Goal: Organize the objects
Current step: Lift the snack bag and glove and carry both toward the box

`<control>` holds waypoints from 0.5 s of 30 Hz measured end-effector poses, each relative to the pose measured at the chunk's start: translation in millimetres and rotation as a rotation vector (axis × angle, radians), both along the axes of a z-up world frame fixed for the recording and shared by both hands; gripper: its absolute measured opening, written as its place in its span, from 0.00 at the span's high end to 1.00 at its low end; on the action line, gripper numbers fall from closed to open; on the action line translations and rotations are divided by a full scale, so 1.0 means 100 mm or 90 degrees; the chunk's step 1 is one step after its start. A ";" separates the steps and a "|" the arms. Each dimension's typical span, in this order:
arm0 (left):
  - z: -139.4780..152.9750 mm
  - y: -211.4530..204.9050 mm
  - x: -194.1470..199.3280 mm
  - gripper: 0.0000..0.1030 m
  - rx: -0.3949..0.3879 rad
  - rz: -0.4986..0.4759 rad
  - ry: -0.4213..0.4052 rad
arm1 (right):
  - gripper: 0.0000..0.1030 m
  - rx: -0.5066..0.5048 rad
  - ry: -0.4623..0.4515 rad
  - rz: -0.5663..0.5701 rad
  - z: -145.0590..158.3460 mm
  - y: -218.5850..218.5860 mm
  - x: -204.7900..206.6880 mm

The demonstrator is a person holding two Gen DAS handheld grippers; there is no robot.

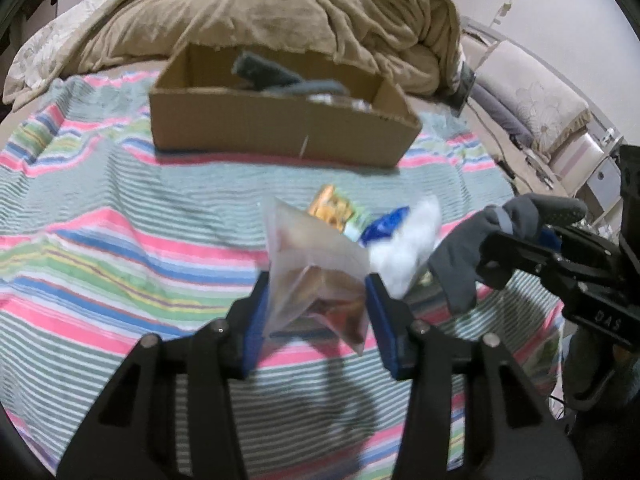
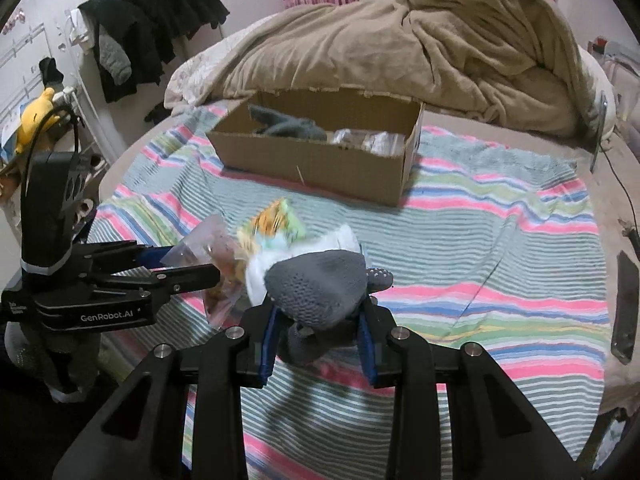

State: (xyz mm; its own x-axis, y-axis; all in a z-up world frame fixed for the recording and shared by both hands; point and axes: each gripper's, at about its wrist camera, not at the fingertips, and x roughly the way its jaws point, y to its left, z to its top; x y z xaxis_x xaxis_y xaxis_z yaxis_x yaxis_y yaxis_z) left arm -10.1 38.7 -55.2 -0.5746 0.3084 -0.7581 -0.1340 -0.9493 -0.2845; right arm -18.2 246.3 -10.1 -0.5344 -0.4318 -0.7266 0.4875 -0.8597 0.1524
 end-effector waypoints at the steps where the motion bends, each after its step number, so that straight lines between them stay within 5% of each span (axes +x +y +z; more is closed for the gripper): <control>1: 0.03 -0.01 0.01 0.54 0.000 0.000 0.004 | 0.66 -0.002 0.004 0.000 0.03 0.00 0.00; 15: 0.49 -0.33 -0.09 0.54 0.005 0.035 0.065 | 0.66 -0.023 0.070 -0.011 0.50 -0.04 -0.23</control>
